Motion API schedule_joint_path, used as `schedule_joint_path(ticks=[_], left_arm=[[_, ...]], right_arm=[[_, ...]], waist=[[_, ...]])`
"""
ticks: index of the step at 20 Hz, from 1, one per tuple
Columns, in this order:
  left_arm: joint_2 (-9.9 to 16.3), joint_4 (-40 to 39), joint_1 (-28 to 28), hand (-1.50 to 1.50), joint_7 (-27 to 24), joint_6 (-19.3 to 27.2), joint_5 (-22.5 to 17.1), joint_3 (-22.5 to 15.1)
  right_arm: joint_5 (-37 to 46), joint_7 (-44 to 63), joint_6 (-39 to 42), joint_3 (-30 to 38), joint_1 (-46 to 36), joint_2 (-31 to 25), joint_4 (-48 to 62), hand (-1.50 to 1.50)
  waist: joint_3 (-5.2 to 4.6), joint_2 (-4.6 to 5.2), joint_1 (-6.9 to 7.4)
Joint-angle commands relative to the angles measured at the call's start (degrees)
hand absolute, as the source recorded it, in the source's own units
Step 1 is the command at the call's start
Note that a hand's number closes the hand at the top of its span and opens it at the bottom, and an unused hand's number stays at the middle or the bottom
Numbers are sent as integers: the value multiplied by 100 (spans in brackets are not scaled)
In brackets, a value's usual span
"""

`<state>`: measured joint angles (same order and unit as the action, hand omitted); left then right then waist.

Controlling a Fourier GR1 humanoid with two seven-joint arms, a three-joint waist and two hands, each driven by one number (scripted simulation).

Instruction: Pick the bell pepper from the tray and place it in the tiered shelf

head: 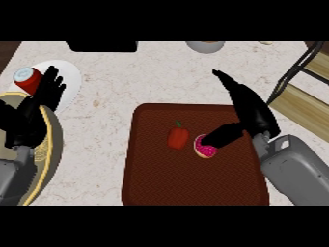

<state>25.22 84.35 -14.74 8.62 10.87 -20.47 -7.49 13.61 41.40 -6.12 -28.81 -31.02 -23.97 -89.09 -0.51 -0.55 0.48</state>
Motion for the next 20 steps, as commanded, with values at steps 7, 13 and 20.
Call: schedule_joint_path(ticks=[7,13,20], left_arm=[[-249,-213,-194,0,-61,-69,47,-12],[-187,-354,-155,0,-156,-176,87,160],[-397,-256,-205,0,-146,58,369,16]], right_arm=[[1075,2957,1086,-1024,-1817,1451,1015,-150],[952,3118,1761,-940,-2000,1773,1636,-150],[1317,3274,1741,-1063,-2195,2375,2723,-150]], waist=[[40,65,38],[41,57,-39],[45,61,-1]])
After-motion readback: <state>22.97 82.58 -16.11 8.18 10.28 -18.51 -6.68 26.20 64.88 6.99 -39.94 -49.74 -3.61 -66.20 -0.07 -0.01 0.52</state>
